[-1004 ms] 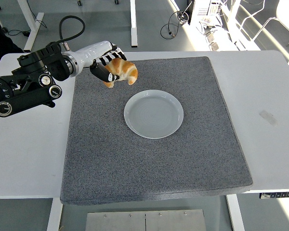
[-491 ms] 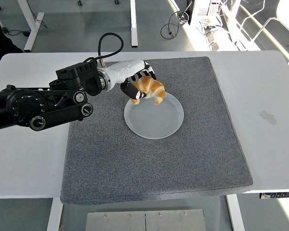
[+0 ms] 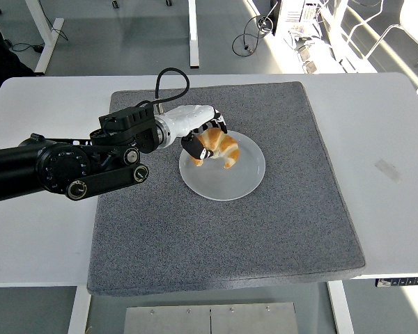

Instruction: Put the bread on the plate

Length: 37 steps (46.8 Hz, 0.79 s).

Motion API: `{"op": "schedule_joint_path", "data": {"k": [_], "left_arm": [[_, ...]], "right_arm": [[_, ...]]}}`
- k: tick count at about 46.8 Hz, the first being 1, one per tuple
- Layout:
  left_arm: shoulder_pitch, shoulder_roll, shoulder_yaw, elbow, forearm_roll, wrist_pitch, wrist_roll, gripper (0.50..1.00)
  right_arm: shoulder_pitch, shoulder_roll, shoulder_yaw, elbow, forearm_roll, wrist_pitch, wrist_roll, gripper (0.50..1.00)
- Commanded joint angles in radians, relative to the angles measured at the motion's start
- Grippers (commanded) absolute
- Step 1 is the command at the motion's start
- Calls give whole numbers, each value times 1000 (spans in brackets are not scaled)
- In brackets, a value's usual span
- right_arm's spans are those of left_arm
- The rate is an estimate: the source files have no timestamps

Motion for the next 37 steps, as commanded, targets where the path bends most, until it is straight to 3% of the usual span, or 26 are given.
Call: {"op": "schedule_joint_path", "data": {"k": [1,15,26,29,33,37], "left_arm": [[6,-2,3,11,1,0,0,613],[31,-37,17,43,19,0,-2,613],[38,-54,17,54,19,0,-2,643],[41,-54,15,54,18,-2,-2,707],[43,-54,14,54,5,-2,-3,861],[43,-54,10,52,2,-5,-9,940]], "right_arm": [[1,0,-1,0,0,0,0,1000],[-1,0,1,0,0,0,0,1000],[1,0,-1,0,0,0,0,1000],[1,0,1,0,0,0,0,1000],[-1,0,1,0,0,0,0,1000],[1,0,-1,0,0,0,0,1000]]}}
